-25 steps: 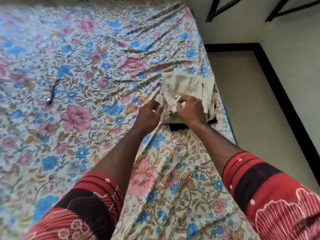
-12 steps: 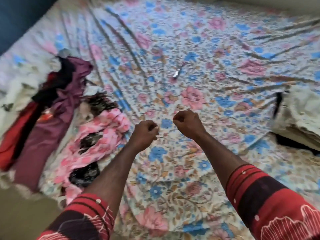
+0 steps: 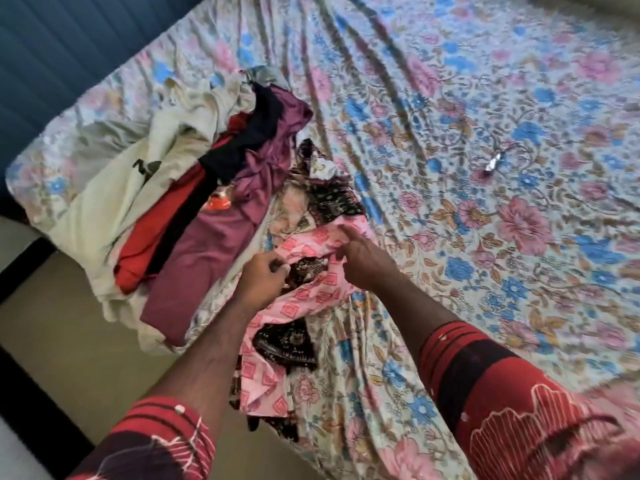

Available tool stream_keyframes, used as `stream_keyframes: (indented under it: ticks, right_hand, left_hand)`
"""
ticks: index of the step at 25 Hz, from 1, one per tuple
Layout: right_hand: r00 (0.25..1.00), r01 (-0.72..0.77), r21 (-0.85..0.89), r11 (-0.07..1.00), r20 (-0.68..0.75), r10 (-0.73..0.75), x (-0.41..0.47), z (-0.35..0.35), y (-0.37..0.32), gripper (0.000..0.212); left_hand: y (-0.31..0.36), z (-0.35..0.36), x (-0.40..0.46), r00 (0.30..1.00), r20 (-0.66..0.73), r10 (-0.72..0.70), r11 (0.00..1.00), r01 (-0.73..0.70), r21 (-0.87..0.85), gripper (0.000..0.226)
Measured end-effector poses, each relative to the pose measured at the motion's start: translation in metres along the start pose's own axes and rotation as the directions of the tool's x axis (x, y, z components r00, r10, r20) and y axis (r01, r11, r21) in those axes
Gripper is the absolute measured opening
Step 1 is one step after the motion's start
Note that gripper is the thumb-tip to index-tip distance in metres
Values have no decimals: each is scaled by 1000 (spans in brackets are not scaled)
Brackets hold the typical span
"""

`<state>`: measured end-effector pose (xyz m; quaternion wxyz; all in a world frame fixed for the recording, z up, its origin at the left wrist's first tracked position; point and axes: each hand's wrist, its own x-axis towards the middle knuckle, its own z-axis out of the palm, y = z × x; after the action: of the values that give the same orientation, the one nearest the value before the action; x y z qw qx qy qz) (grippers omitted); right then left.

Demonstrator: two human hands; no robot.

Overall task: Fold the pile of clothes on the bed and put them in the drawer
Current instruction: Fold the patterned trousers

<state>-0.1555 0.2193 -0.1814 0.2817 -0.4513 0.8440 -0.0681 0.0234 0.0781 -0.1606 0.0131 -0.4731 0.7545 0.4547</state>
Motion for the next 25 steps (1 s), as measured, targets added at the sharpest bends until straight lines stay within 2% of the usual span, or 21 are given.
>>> stream_keyframes:
  ticks: [2,4,6,7,9,10,11,12,13,14,15,16,18,19,20,21,22,23,24,25]
  right_hand:
    - [999,-36,-147,988,6,37,11,3,-6,36]
    - [994,-92,-123,988,-74,84,23,3,-10,26]
    - [982,-108,87,990,-146,120,24,-2,-17,20]
    - [984,-99,264,959,-118,134,23,-7,-20,18]
    - [986,-164,587,793,119,115,16,-18,-28,22]
    - [969,-221,613,759,223,103,13,-21,-29,27]
    - [963,-252,576,778,226,144,16,-21,-26,30]
    - [963,-271,471,839,127,239,21,-21,-22,26]
    - [943,-298,370,880,-31,332,26,-21,-18,23]
    - [913,-309,314,898,-166,372,31,-22,-15,37]
    - [908,-296,298,908,-208,364,36,-22,-13,53]
    - [918,-300,264,917,-182,353,39,-25,-15,57]
    - [922,-348,212,913,-99,375,50,-24,-12,37]
    - [918,-356,270,895,-80,389,55,-23,-10,29]
    - [913,-340,422,840,-64,402,56,-27,-10,25]
    - [904,-300,631,715,-50,424,57,-34,-12,23]
    - [897,-232,835,499,-15,442,54,-48,-16,21]
    - [905,-137,967,213,35,425,45,-66,-22,22]
    - [927,-52,998,-45,65,371,34,-83,-27,28]
    - [948,15,973,-229,59,312,21,-98,-35,33]
  left_hand:
    - [-2,-2,6,999,33,-6,1000,6,-10,17]
    - [-3,-2,13,998,63,1,1000,0,-26,9]
    - [1,3,19,995,97,26,999,-24,-23,4]
    - [4,4,21,994,104,39,999,-37,-20,3]
    - [11,9,25,995,71,70,998,-70,-3,5]
    - [13,11,27,996,37,83,996,-84,29,7]
    - [17,13,30,996,14,88,993,-89,72,8]
    - [20,16,33,996,15,88,990,-89,110,9]
    - [23,17,35,996,35,85,989,-89,116,10]
    - [26,19,37,995,66,76,993,-82,89,12]
    - [29,19,38,992,105,67,996,-72,51,15]
    - [33,18,39,987,153,50,998,-54,23,19]
    - [35,16,38,976,216,19,1000,-18,-7,18]
    - [34,16,37,975,221,14,1000,-15,-1,11]
    - [35,14,35,976,219,10,1000,-12,5,3]
    - [38,12,31,976,218,-6,1000,6,1,7]
    - [44,10,28,975,223,-24,999,33,-38,20]
    - [52,7,24,971,234,-59,989,88,-116,36]
    - [61,3,21,958,264,-107,958,171,-231,54]
    - [72,-2,16,931,338,-140,878,274,-392,70]
